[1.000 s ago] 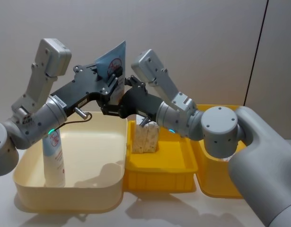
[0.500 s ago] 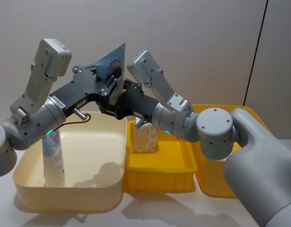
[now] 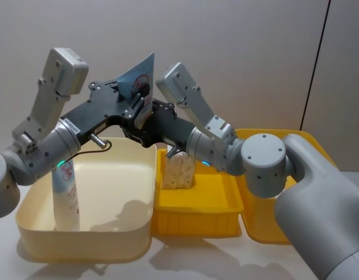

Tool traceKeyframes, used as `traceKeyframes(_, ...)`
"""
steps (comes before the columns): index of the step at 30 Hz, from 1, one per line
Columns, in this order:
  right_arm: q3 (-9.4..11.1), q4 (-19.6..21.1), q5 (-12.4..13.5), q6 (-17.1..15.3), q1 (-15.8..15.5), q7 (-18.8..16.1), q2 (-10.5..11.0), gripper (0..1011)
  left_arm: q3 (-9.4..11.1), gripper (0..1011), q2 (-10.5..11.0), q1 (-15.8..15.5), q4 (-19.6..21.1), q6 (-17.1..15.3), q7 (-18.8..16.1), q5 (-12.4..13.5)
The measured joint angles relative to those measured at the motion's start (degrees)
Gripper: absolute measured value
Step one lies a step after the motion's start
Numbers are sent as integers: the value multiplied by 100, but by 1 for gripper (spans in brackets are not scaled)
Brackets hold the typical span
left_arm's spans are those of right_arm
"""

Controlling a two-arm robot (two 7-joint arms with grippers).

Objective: Bimanual collaborative sorting of washing and personal care products

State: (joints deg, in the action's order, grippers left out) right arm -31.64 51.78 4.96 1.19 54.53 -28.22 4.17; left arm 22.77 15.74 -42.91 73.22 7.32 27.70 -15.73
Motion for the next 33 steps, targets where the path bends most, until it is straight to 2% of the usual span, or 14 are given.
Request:
traceKeyframes(11,1,-7,-5,-10,-4,8,-5,593,-1,235,6,6,8,-9,-3,1)
traceKeyframes(15,0,-8,-7,-13,-4,10,-4,593,-2,344,7,6,12,-8,-3,1)
traceKeyframes(16,0,-8,-7,-13,-4,10,-5,593,-2,344,7,6,13,-8,-3,0)
traceKeyframes(18,0,-8,-7,-13,-5,10,-6,593,-2,455,7,6,14,-8,-4,1)
traceKeyframes(19,0,-8,-7,-13,-5,10,-6,593,-2,455,7,6,14,-8,-4,1)
traceKeyframes(20,0,-8,-7,-13,-4,10,-6,593,-2,514,7,7,14,-8,-3,1)
traceKeyframes(33,19,-6,-24,-12,5,37,-1,593,0,901,7,7,15,-8,-3,1)
